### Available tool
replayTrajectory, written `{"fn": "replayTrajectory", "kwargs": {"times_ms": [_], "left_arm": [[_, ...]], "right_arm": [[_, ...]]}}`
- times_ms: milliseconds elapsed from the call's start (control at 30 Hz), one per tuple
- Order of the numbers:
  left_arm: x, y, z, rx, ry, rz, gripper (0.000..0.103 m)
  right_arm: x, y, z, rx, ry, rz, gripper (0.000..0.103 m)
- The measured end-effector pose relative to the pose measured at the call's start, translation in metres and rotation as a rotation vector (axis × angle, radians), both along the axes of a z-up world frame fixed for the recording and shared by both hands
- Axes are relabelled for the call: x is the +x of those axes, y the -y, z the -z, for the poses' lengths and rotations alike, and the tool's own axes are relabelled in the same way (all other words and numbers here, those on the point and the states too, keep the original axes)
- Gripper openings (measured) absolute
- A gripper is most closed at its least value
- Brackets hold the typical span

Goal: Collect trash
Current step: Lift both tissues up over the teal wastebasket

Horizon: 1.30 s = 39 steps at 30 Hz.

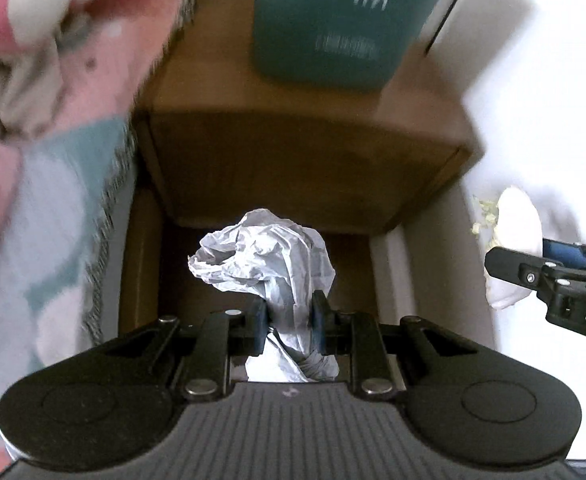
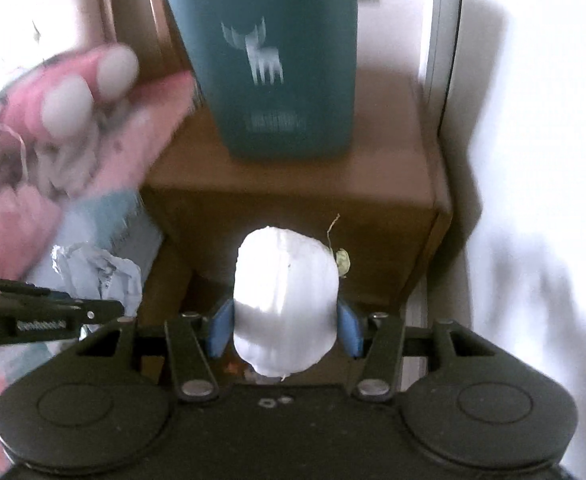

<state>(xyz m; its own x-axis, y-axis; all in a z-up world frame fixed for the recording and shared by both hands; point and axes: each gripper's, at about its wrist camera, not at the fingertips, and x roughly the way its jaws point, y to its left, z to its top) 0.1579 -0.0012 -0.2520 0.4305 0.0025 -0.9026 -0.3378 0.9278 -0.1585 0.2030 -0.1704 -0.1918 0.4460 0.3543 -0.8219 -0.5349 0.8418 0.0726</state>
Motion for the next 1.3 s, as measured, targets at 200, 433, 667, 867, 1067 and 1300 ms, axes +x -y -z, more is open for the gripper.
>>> {"fn": "replayTrajectory", "kwargs": {"times_ms": [200,433,667,867,1067,1300], "left_arm": [[0.018,-0.008,-0.100,0.016,0.106,0.038,0.021],[0.052,-0.012,-0.178,0.051,0.230,0.054,0.021],[0.088,-0.014,-0.242,0.095,0.337,0.054,0.021],[0.128,-0.020,-0.271,0.146,0.394,0.050,0.021],[0.175,-0.034,-0.281,0.165,0.408,0.039,0.021],[0.209,-0.046,-0.280,0.157,0.397,0.016,0.021]], "right_arm": [[0.010,-0.014,-0.087,0.054,0.110,-0.039,0.052],[0.034,-0.032,-0.164,0.109,0.246,-0.080,0.052],[0.069,-0.053,-0.212,0.142,0.346,-0.092,0.052],[0.105,-0.078,-0.222,0.148,0.390,-0.094,0.052],[0.138,-0.093,-0.223,0.156,0.399,-0.089,0.052],[0.165,-0.105,-0.219,0.141,0.392,-0.089,0.052]]}}
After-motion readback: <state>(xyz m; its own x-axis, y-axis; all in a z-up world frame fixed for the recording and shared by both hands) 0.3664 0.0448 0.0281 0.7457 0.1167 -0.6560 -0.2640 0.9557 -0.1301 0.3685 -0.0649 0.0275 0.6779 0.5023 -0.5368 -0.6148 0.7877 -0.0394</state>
